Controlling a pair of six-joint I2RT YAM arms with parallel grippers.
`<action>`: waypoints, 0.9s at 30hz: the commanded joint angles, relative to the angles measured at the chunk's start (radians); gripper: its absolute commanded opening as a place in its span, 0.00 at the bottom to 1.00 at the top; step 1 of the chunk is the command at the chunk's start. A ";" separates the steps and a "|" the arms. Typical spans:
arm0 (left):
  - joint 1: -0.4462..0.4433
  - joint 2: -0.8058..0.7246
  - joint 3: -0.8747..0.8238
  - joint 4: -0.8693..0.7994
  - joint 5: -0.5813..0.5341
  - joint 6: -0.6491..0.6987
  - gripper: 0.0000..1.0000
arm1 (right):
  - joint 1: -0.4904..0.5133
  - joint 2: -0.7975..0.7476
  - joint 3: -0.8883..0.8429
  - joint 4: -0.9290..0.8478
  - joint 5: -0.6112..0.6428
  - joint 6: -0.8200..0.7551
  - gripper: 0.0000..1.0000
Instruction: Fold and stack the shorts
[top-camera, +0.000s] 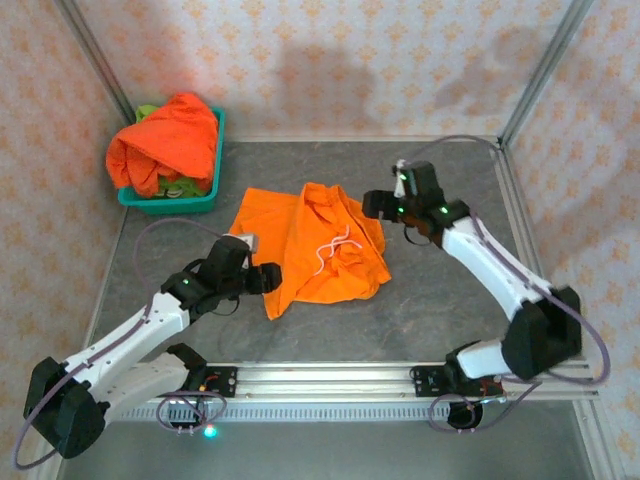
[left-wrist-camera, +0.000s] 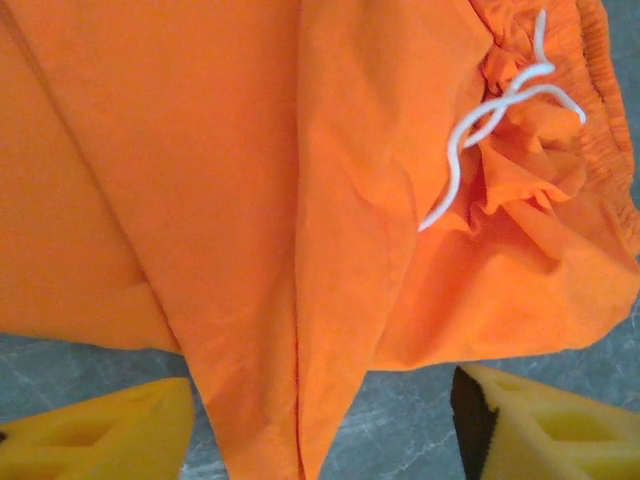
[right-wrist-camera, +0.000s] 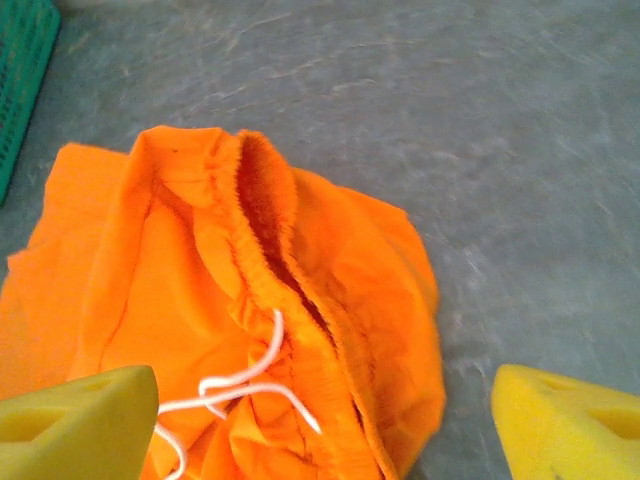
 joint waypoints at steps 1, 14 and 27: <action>-0.058 0.035 -0.013 -0.039 -0.043 -0.032 0.61 | 0.045 0.159 0.163 -0.134 0.077 -0.130 0.83; -0.313 0.319 0.068 -0.106 -0.209 -0.073 0.56 | 0.113 0.573 0.574 -0.270 0.143 -0.136 0.70; -0.426 0.510 0.179 -0.208 -0.342 -0.094 0.45 | 0.111 0.792 0.800 -0.317 0.128 -0.096 0.52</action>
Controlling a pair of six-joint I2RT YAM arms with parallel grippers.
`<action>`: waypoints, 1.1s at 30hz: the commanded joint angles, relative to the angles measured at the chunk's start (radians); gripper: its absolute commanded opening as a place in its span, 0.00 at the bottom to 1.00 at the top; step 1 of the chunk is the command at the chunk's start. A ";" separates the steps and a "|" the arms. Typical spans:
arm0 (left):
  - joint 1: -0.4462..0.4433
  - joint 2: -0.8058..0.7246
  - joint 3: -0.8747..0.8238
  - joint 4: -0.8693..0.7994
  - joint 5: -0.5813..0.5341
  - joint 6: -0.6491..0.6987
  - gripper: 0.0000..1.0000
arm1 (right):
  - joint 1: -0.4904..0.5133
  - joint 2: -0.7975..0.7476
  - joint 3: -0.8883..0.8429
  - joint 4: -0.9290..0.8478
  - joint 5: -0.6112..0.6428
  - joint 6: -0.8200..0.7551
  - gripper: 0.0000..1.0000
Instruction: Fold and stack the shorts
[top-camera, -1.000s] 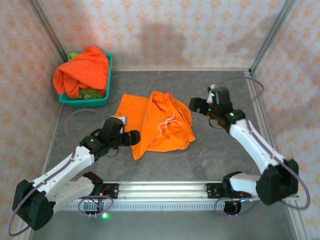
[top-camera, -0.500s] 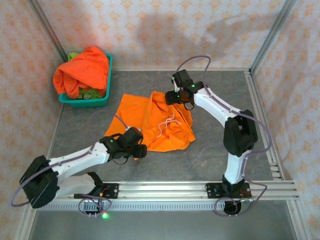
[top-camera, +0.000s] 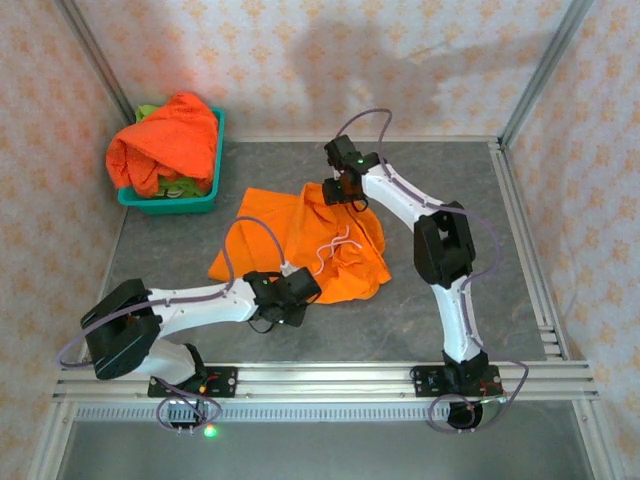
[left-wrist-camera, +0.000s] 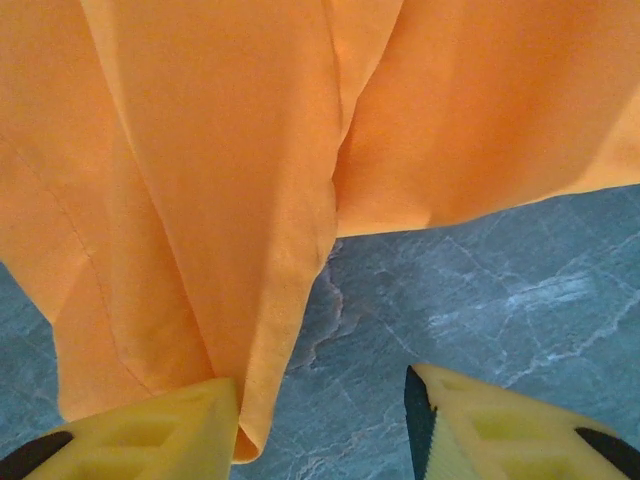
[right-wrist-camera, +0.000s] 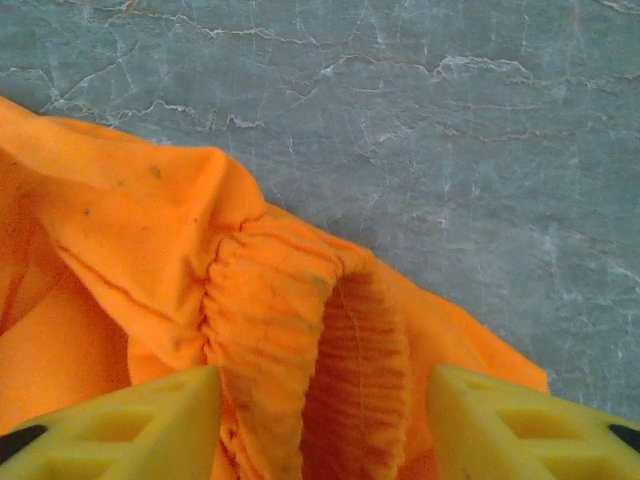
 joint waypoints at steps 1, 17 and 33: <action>-0.009 0.024 0.020 -0.063 -0.081 -0.027 0.44 | 0.000 0.038 0.072 -0.042 0.027 0.022 0.50; -0.009 0.046 -0.046 -0.068 -0.201 -0.069 0.33 | -0.003 0.067 0.103 -0.059 0.054 0.056 0.10; 0.013 -0.116 0.111 -0.194 -0.407 -0.005 0.00 | -0.070 -0.211 -0.101 0.107 -0.005 0.095 0.00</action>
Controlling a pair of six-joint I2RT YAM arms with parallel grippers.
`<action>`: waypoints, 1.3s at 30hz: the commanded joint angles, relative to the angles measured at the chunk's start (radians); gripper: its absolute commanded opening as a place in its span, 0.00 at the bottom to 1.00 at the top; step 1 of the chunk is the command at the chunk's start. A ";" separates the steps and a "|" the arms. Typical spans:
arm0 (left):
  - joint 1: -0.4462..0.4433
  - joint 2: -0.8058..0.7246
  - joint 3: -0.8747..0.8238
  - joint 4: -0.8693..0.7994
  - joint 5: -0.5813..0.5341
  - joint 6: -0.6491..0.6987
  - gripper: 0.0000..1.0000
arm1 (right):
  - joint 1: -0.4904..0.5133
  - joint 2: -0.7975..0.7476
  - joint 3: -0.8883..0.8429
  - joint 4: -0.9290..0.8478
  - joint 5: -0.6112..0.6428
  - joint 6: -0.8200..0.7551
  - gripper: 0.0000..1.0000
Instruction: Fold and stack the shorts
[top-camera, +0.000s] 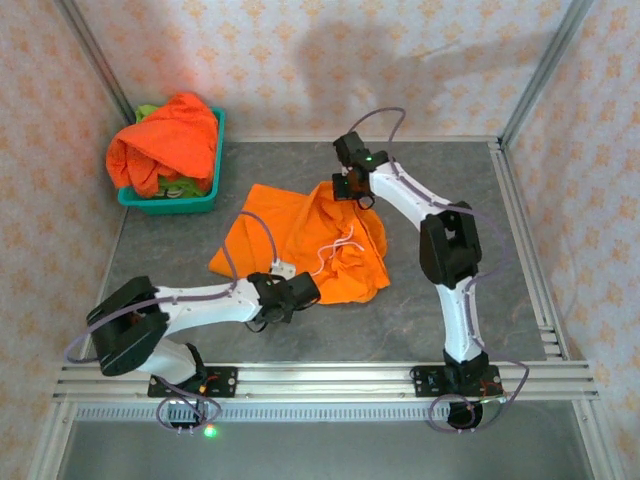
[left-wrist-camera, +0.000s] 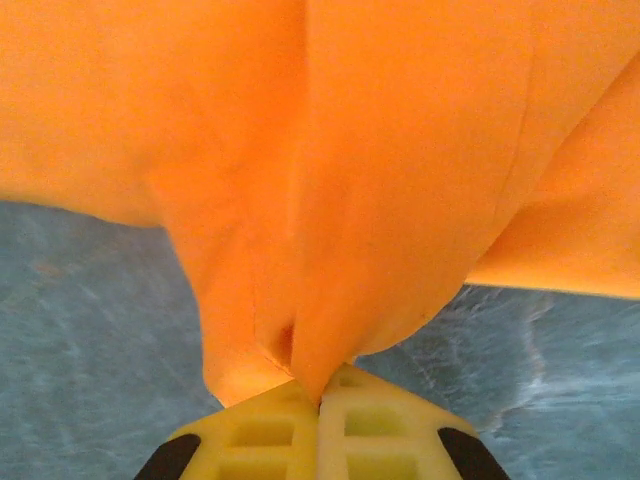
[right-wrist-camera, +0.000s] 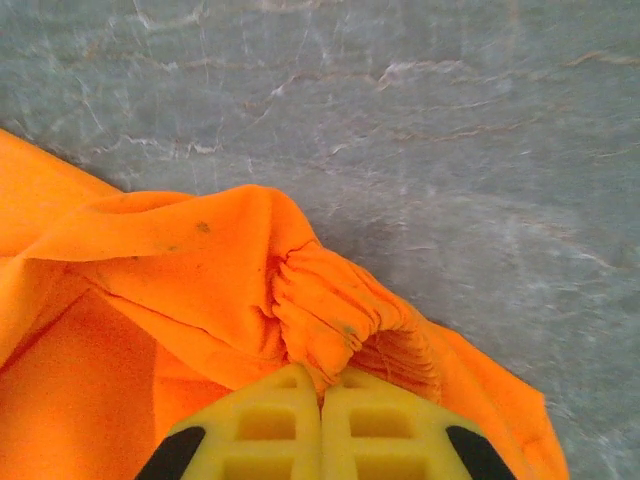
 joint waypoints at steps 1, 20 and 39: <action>0.031 -0.138 0.123 -0.119 -0.156 0.063 0.00 | -0.034 -0.172 -0.055 0.089 0.003 0.022 0.00; 0.468 -0.157 0.980 -0.290 -0.162 0.603 0.00 | -0.076 -0.776 -0.319 0.302 -0.007 -0.108 0.00; 0.506 -0.039 1.669 -0.259 -0.085 0.775 0.00 | -0.038 -1.082 -0.229 0.332 -0.222 -0.057 0.00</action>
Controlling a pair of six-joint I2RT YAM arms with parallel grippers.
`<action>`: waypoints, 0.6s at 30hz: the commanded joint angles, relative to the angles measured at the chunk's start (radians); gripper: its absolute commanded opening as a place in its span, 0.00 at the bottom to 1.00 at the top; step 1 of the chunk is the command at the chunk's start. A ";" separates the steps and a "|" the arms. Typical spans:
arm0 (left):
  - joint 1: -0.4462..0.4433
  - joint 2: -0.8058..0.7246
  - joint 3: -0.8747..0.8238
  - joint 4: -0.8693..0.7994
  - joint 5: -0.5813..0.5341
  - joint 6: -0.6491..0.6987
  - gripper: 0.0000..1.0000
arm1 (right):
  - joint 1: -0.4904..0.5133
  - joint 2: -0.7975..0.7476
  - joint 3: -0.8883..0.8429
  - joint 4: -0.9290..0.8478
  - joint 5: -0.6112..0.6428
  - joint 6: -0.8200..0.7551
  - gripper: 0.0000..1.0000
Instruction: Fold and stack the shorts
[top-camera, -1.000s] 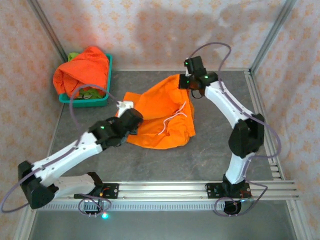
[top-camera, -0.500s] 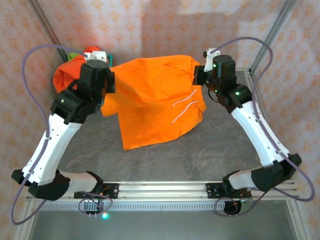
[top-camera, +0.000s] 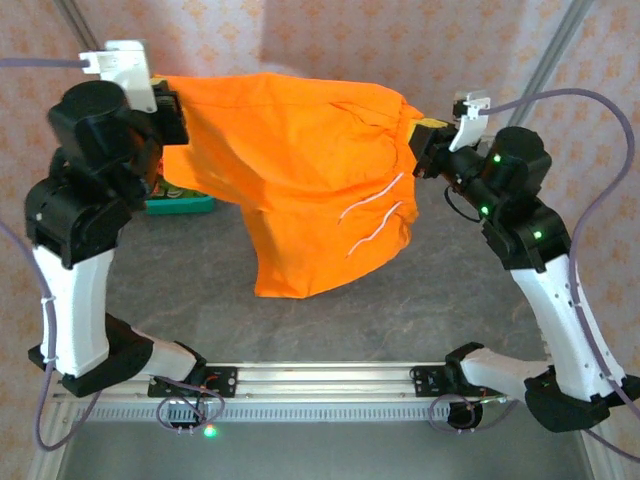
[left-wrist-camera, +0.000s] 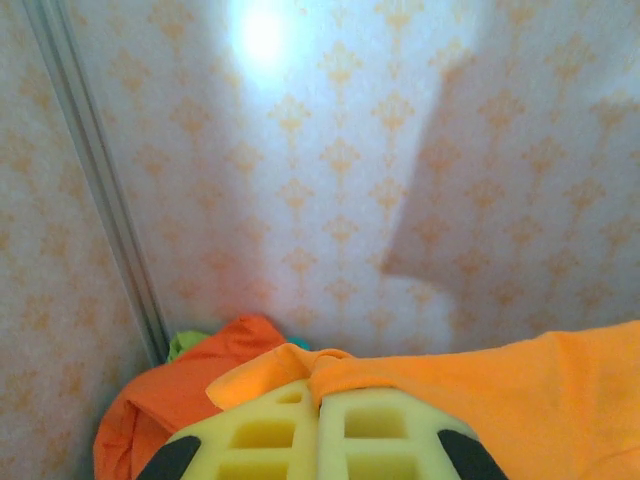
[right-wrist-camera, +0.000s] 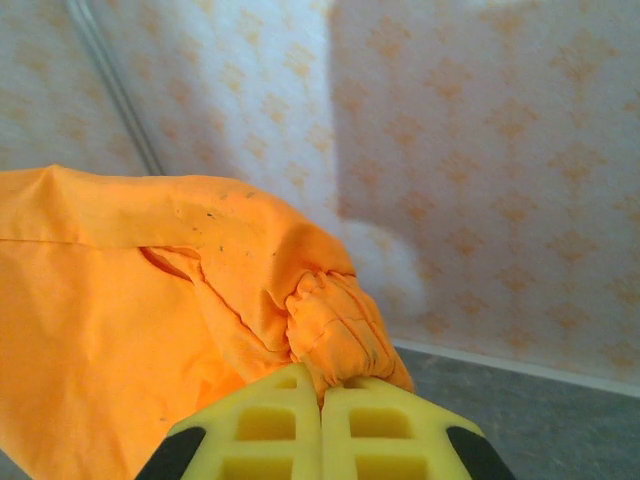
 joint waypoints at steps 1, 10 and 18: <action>0.009 -0.031 0.044 0.073 0.054 0.057 0.00 | 0.017 -0.052 0.053 0.066 -0.039 0.030 0.00; 0.009 0.068 0.145 0.131 0.076 0.060 0.00 | 0.029 -0.107 -0.014 0.064 0.125 0.097 0.00; 0.040 0.304 0.109 0.184 0.088 0.082 0.00 | 0.022 -0.091 -0.251 0.033 0.507 0.038 0.00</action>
